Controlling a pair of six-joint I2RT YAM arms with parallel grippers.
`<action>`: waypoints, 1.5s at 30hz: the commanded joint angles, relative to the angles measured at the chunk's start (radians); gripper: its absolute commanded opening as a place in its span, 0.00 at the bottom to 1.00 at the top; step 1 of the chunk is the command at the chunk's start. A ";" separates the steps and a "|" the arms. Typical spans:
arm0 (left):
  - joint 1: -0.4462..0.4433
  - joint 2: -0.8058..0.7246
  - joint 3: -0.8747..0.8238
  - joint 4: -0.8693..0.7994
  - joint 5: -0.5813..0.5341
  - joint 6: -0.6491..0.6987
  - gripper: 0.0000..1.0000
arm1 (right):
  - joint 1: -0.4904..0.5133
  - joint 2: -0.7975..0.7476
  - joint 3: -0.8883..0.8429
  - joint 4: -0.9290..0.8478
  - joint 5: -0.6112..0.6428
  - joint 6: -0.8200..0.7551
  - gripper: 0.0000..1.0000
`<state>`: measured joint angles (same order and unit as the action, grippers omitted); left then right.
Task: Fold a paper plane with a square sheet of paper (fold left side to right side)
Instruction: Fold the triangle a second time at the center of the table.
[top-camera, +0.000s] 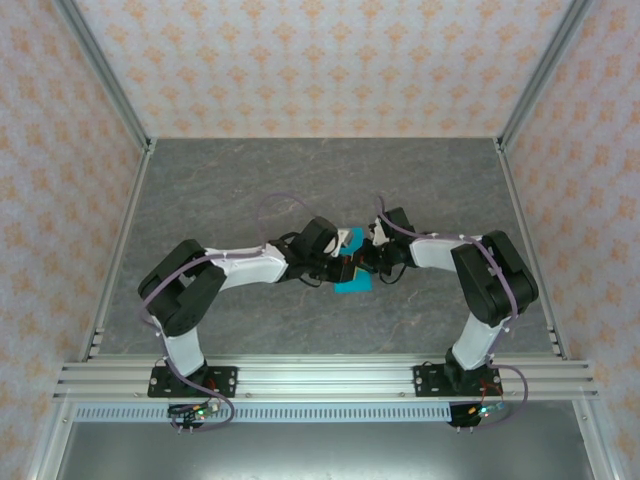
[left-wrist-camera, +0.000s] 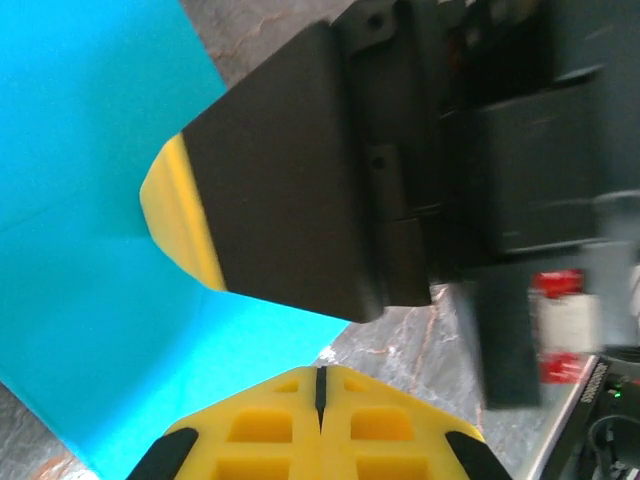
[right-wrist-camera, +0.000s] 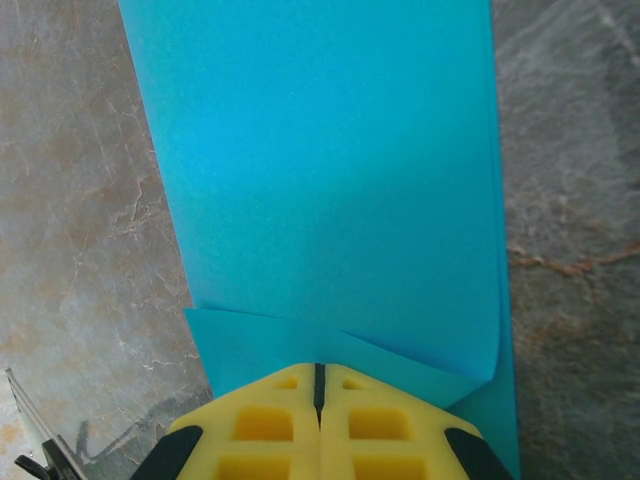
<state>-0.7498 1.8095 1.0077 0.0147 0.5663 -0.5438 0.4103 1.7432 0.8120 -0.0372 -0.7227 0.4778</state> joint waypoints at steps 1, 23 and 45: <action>0.013 0.033 0.028 -0.048 0.011 0.042 0.02 | 0.000 0.017 0.001 -0.080 0.062 -0.021 0.00; 0.028 0.094 0.029 -0.034 0.004 0.044 0.00 | 0.007 0.021 0.010 -0.095 0.062 -0.021 0.00; 0.027 -0.085 -0.255 0.043 0.020 -0.022 0.00 | 0.005 0.027 0.023 -0.117 0.069 -0.032 0.00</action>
<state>-0.7254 1.7603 0.7963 0.1085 0.5732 -0.5529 0.4149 1.7439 0.8299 -0.0830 -0.7185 0.4675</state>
